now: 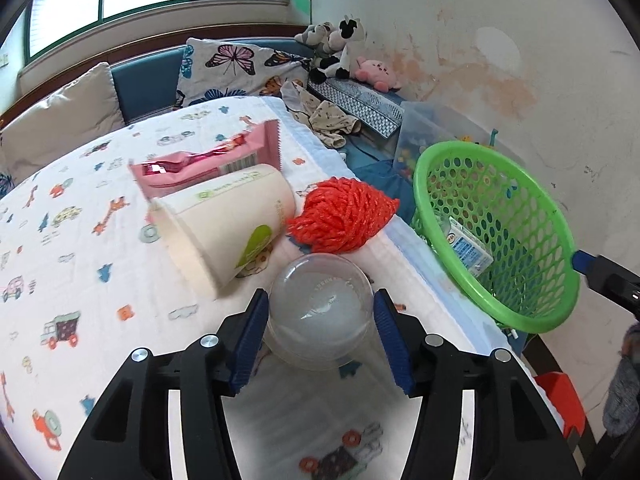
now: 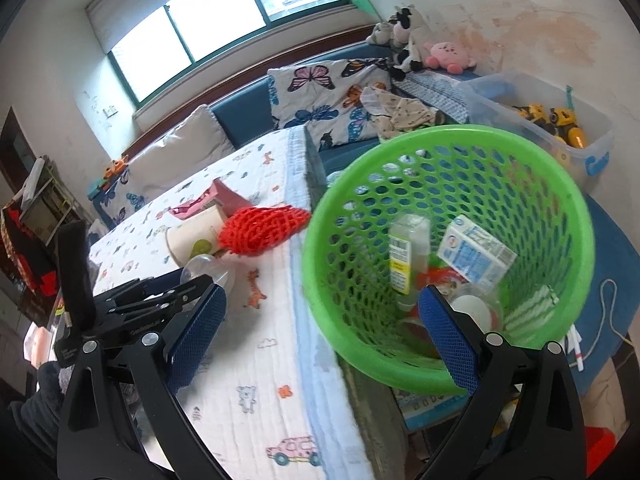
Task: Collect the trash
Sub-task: 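Grasp the small clear cup with the left tool while the right tool approaches the red mesh net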
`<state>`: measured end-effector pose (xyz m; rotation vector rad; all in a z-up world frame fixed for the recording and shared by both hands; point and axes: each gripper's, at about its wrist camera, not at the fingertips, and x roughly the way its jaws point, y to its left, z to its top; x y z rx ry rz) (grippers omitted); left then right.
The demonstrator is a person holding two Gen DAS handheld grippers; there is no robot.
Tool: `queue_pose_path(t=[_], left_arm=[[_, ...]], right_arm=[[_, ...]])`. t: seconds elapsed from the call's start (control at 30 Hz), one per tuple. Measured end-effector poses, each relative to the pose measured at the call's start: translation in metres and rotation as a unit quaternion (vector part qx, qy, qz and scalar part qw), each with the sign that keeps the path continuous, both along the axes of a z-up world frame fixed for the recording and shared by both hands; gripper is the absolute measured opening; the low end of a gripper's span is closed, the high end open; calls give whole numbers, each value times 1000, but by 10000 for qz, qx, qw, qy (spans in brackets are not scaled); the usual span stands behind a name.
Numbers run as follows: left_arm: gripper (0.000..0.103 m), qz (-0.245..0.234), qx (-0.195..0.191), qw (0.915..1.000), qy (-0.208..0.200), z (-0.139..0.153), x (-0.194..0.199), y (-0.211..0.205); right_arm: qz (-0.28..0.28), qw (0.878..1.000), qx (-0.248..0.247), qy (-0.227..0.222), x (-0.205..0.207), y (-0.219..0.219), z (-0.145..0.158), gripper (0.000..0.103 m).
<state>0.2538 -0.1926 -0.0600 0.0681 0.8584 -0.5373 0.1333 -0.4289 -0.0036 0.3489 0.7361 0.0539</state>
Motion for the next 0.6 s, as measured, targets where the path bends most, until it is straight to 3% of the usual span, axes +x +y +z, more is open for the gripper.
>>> queue_pose_path(t=[0.33,0.6], left_arm=[[52,241,-113,9996,-72,18,-23,54],[52,457,-308,9984,-135,30,-35,89]], right_arm=[[478,9983,303,134,50,36,-1,94],[550,9952,599,547,104,54,-15,88]])
